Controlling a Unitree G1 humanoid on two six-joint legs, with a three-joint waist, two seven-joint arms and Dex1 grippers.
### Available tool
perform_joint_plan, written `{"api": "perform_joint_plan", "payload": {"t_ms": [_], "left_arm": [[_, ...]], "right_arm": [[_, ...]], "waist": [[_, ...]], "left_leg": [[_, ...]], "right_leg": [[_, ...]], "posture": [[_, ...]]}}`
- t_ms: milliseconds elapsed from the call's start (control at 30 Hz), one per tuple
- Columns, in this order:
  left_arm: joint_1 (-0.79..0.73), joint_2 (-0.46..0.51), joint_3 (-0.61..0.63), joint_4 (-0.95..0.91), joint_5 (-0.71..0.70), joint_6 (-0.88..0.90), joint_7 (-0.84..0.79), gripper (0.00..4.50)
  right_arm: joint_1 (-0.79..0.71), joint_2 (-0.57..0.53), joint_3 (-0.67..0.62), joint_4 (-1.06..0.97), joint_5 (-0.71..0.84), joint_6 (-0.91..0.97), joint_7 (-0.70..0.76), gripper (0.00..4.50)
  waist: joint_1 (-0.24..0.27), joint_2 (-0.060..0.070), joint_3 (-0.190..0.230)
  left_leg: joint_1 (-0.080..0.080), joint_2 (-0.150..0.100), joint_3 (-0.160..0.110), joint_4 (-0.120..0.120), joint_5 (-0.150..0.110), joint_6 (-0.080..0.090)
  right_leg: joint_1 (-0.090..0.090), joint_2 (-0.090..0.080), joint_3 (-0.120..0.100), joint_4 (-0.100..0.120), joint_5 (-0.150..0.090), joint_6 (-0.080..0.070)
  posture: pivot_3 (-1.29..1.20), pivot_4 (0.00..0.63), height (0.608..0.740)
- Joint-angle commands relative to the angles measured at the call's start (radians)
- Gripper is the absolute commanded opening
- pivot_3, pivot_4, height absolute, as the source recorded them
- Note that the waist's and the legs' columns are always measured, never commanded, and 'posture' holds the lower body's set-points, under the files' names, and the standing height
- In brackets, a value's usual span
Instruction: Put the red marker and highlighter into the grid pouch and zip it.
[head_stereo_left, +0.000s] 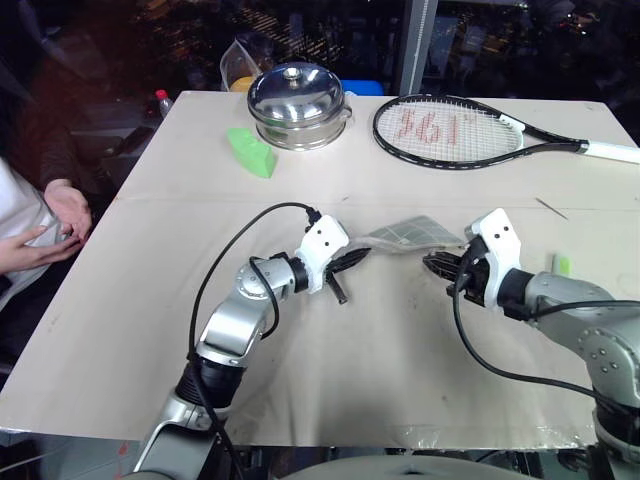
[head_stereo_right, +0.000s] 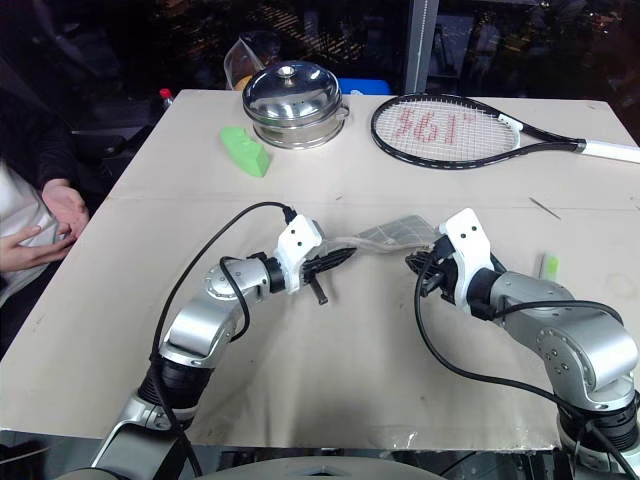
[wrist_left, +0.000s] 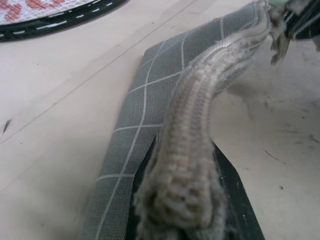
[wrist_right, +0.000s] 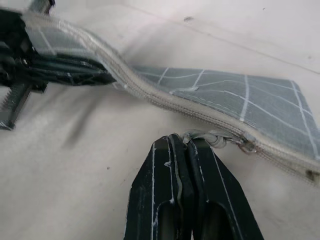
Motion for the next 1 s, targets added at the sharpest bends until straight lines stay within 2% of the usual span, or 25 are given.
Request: {"api": "perform_joint_plan", "payload": {"t_ms": [33,200,600,733,1000], "left_arm": [[-0.022,0.005,-0.016,-0.02,0.043,-0.076,0.023,0.0],[-0.006,0.049,-0.048,0.003,0.129,-0.225,0.032,0.0],[0.001,0.053,-0.06,0.038,0.192,-0.308,0.053,0.0],[-0.003,0.052,-0.062,0.049,0.213,-0.335,0.059,0.0],[0.006,0.042,-0.072,0.04,0.231,-0.358,0.055,0.0]], "right_arm": [[-0.02,0.013,-0.012,-0.006,0.012,0.007,-0.024,0.06],[-0.019,0.022,-0.051,0.018,0.018,0.01,-0.05,0.06],[-0.023,0.011,-0.089,-0.019,0.114,0.055,-0.034,0.06],[-0.035,0.036,-0.116,-0.024,0.173,0.082,-0.052,0.06],[-0.084,0.137,-0.043,0.022,0.18,0.08,-0.097,0.06]], "waist": [[0.0,0.0,0.0],[0.0,0.0,0.0],[0.0,0.0,0.0],[0.0,0.0,0.0],[-0.001,0.0,0.0]], "left_leg": [[0.0,0.0,0.0,0.0,0.0,0.0],[0.0,0.0,0.0,0.0,0.0,0.0],[0.0,0.0,0.0,0.0,0.0,0.0],[0.0,0.0,0.0,0.0,0.0,0.0],[0.0,0.0,0.0,-0.001,0.0,0.0]], "right_leg": [[0.0,0.0,0.0,0.0,0.0,0.0],[0.0,-0.001,0.0,0.0,0.0,0.0],[0.0,-0.001,0.0,0.0,0.0,0.0],[0.0,-0.001,0.0,0.0,0.0,0.0],[0.0,-0.001,0.0,0.0,0.0,0.0]], "posture": [[0.0,0.15,0.74],[0.0,0.15,0.74],[0.0,0.15,0.74],[0.0,0.15,0.74],[0.0,0.15,0.74]]}}
